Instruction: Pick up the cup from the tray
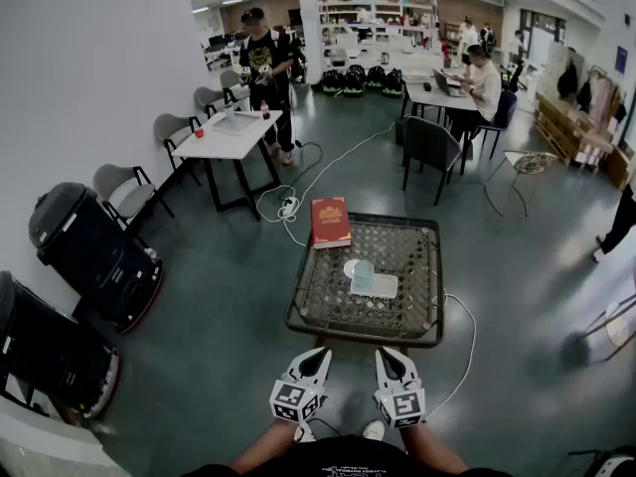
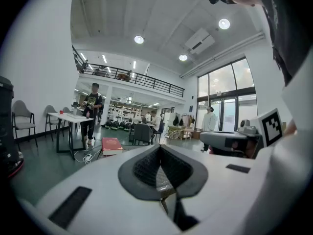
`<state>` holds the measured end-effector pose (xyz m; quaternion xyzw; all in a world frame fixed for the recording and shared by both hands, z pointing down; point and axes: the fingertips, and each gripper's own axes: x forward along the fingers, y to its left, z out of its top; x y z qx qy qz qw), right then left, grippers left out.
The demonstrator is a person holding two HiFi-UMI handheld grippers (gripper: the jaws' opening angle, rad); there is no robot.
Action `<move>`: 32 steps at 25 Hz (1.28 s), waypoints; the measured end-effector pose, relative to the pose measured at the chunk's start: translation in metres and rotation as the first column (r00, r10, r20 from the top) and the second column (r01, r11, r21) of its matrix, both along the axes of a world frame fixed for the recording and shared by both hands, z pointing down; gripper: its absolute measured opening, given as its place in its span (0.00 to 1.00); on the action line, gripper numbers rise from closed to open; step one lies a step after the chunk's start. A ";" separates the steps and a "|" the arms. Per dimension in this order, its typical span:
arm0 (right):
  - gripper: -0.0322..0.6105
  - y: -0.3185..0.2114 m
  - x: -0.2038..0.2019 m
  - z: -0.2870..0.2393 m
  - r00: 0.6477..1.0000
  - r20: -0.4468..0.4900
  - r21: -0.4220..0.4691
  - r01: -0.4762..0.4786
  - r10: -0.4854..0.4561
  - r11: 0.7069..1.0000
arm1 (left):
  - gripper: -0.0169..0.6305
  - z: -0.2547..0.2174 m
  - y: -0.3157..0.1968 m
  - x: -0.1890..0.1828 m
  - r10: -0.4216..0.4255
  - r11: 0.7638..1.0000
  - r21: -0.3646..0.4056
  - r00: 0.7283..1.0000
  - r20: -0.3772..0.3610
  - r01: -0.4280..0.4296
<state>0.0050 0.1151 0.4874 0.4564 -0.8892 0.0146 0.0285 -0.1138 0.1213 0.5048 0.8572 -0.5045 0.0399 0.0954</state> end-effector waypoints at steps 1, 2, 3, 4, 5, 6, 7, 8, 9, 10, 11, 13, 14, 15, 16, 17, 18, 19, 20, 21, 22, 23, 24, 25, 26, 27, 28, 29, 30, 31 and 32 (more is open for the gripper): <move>0.06 0.002 0.000 0.001 1.000 -0.001 0.002 0.000 0.000 1.000 | 0.04 0.000 0.000 0.002 0.006 1.000 0.004 1.000 0.012 -0.006; 0.06 0.003 -0.001 0.001 1.000 -0.002 0.004 0.000 0.000 1.000 | 0.04 0.001 0.000 0.004 0.012 1.000 0.009 1.000 0.023 -0.012; 0.06 0.003 -0.001 0.002 1.000 -0.002 0.008 0.000 0.000 1.000 | 0.04 0.001 0.000 0.006 0.019 1.000 0.013 0.999 0.032 -0.019; 0.06 0.002 -0.001 0.002 1.000 -0.003 0.011 -0.001 0.001 1.000 | 0.04 0.002 -0.001 0.007 0.025 1.000 0.017 0.999 0.035 -0.026; 0.06 0.000 -0.002 0.002 1.000 -0.004 0.014 -0.003 0.004 1.000 | 0.04 0.003 -0.002 0.008 0.030 0.999 0.020 0.999 0.036 -0.031; 0.06 -0.001 -0.002 0.002 1.000 -0.006 0.014 -0.006 0.006 1.000 | 0.04 0.004 -0.003 0.008 0.032 0.999 0.019 0.999 0.034 -0.032; 0.06 -0.002 -0.002 0.002 1.000 -0.007 0.013 -0.009 0.009 1.000 | 0.04 0.006 -0.003 0.008 0.027 1.000 0.014 0.999 0.029 -0.028; 0.06 -0.003 -0.002 0.003 1.000 -0.008 0.010 -0.012 0.012 1.000 | 0.04 0.007 -0.002 0.005 0.017 1.000 0.006 1.000 0.018 -0.017; 0.06 -0.002 -0.003 0.002 1.000 -0.008 0.008 -0.013 0.013 1.000 | 0.04 0.007 -0.002 0.002 0.002 1.000 -0.004 1.000 0.000 -0.002; 0.06 -0.002 -0.004 0.001 1.000 -0.008 0.007 -0.013 0.014 1.000 | 0.04 0.006 -0.002 -0.002 -0.014 1.000 -0.012 1.000 -0.020 0.013; 0.06 -0.002 -0.004 0.000 1.000 -0.008 0.005 -0.014 0.014 1.000 | 0.04 0.005 -0.003 -0.006 -0.026 1.000 -0.018 0.999 -0.035 0.025; 0.06 -0.001 -0.003 -0.001 1.000 -0.009 -0.001 -0.018 0.018 1.000 | 0.04 0.004 -0.004 -0.010 -0.038 0.999 -0.021 0.999 -0.038 0.037; 0.06 -0.001 -0.002 0.000 1.000 -0.010 -0.005 -0.019 0.019 1.000 | 0.04 0.004 -0.003 -0.012 -0.041 0.999 -0.021 0.999 -0.032 0.040; 0.06 0.000 -0.002 0.001 1.000 -0.010 -0.009 -0.019 0.019 1.000 | 0.04 0.004 -0.003 -0.014 -0.045 0.999 -0.021 0.999 -0.025 0.045; 0.06 0.000 -0.002 0.002 1.000 -0.011 -0.012 -0.018 0.018 1.000 | 0.04 0.005 -0.003 -0.016 -0.050 0.999 -0.021 0.999 -0.017 0.050; 0.06 -0.001 -0.002 0.003 1.000 -0.011 -0.012 -0.018 0.017 1.000 | 0.04 0.005 -0.003 -0.017 -0.054 0.998 -0.019 0.998 -0.011 0.054; 0.06 -0.002 -0.001 0.002 1.000 -0.011 -0.010 -0.018 0.018 1.000 | 0.04 0.005 -0.004 -0.017 -0.055 0.998 -0.018 0.998 -0.005 0.055; 0.06 -0.004 -0.001 0.001 1.000 -0.012 -0.007 -0.020 0.020 1.000 | 0.04 0.004 -0.004 -0.016 -0.053 0.998 -0.016 0.999 0.000 0.053; 0.06 -0.005 0.000 -0.001 1.000 -0.012 -0.002 -0.023 0.023 1.000 | 0.04 0.005 -0.004 -0.014 -0.050 0.999 -0.016 0.999 0.007 0.050; 0.06 -0.006 0.002 -0.002 1.000 -0.011 0.001 -0.028 0.028 1.000 | 0.04 0.006 -0.003 -0.013 -0.049 0.999 -0.017 0.999 0.013 0.049; 0.06 -0.007 0.004 -0.003 0.999 -0.009 0.004 -0.031 0.031 1.000 | 0.04 0.007 -0.003 -0.011 -0.051 0.998 -0.020 0.999 0.016 0.052; 0.06 -0.008 0.006 -0.003 0.999 -0.004 0.005 -0.032 0.032 0.999 | 0.04 0.007 -0.004 -0.009 -0.057 0.998 -0.023 0.998 0.015 0.057; 0.06 -0.010 0.009 -0.002 1.000 0.000 0.005 -0.030 0.030 1.000 | 0.04 0.008 -0.004 -0.007 -0.063 0.998 -0.026 0.998 0.010 0.064; 0.06 -0.011 0.012 -0.001 1.000 0.003 0.004 -0.025 0.025 1.000 | 0.04 0.008 -0.006 -0.004 -0.070 0.997 -0.029 0.998 0.006 0.070; 0.06 -0.012 0.015 0.000 1.000 0.005 0.005 -0.019 0.019 1.000 | 0.04 0.008 -0.007 -0.001 -0.075 0.997 -0.029 0.997 0.005 0.075; 0.06 -0.013 0.018 0.000 1.000 0.007 0.006 -0.013 0.013 1.000 | 0.04 0.008 -0.008 0.002 -0.079 0.997 -0.026 0.997 0.009 0.079; 0.06 -0.014 0.022 0.001 1.000 0.008 0.008 -0.007 0.007 1.000 | 0.04 0.009 -0.010 0.006 -0.082 0.996 -0.023 0.997 0.013 0.082; 0.06 -0.015 0.026 0.002 1.000 0.008 0.010 -0.002 0.002 1.000 | 0.04 0.010 -0.012 0.010 -0.086 0.996 -0.020 0.996 0.018 0.086; 0.06 -0.017 0.031 0.003 1.000 0.008 0.011 0.004 -0.004 1.000 | 0.04 0.011 -0.014 0.015 -0.092 0.996 -0.018 0.996 0.022 0.092; 0.06 -0.018 0.035 0.004 1.000 0.009 0.011 0.010 -0.010 1.000 | 0.04 0.012 -0.015 0.019 -0.099 0.995 -0.015 0.995 0.026 0.100; 0.06 -0.019 0.039 0.004 1.000 0.011 0.011 0.015 -0.015 1.000 | 0.04 0.013 -0.016 0.023 -0.107 0.994 -0.013 0.994 0.028 0.107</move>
